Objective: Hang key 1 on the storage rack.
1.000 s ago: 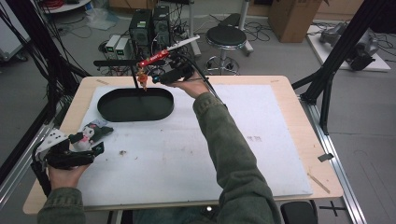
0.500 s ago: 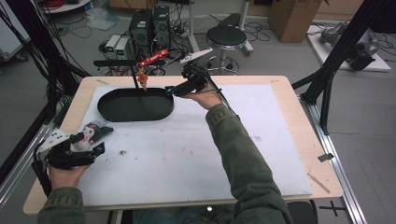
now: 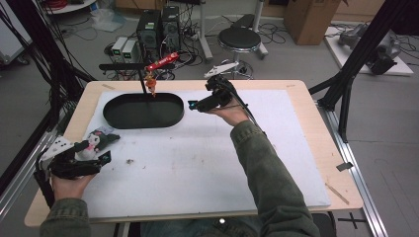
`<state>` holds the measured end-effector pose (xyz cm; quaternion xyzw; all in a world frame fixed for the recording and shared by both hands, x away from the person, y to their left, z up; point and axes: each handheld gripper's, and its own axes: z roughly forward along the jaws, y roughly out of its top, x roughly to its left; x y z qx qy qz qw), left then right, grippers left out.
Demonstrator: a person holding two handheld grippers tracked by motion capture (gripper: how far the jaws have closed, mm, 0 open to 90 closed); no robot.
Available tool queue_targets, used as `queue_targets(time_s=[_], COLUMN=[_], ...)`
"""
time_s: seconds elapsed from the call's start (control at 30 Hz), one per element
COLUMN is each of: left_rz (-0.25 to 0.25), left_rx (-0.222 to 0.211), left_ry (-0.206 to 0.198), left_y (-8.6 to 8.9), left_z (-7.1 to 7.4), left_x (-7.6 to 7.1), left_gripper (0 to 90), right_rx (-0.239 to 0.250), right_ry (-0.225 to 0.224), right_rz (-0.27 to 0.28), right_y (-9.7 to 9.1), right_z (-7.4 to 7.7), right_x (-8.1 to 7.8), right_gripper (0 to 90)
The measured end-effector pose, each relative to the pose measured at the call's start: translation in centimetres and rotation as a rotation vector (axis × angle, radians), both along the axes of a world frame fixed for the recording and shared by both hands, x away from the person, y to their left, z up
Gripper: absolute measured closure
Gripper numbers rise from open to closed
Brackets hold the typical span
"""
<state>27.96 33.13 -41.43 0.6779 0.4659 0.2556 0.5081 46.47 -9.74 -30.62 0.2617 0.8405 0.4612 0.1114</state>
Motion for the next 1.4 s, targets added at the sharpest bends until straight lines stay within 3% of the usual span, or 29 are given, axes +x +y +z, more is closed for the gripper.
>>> queue_targets(time_s=[0.37, 0.7, 1.2, 1.4], left_rz=[-0.001, -0.003, -0.003, -0.006], left_rx=[0.005, 0.006, 0.015, 0.011], left_ry=[0.003, 0.005, 0.010, 0.013], left_y=[0.0, -0.1, -0.1, -0.1], left_z=[0.0, 0.0, -0.1, -0.1], left_x=[0.0, 0.0, 0.1, 0.1], left_gripper=[1.7, 1.8, 1.7, 1.7], right_rx=[0.001, 0.032, 0.057, 0.042], right_ry=[-0.017, -0.003, 0.028, 0.003], right_rz=[-0.042, -0.074, -0.126, -0.151], right_y=[-2.5, -5.5, -9.4, -10.3], right_z=[-0.6, -1.8, -4.6, -5.5], right_x=[-1.2, -2.6, -5.4, -6.4], right_gripper=[0.4, 0.4, 0.4, 0.4])
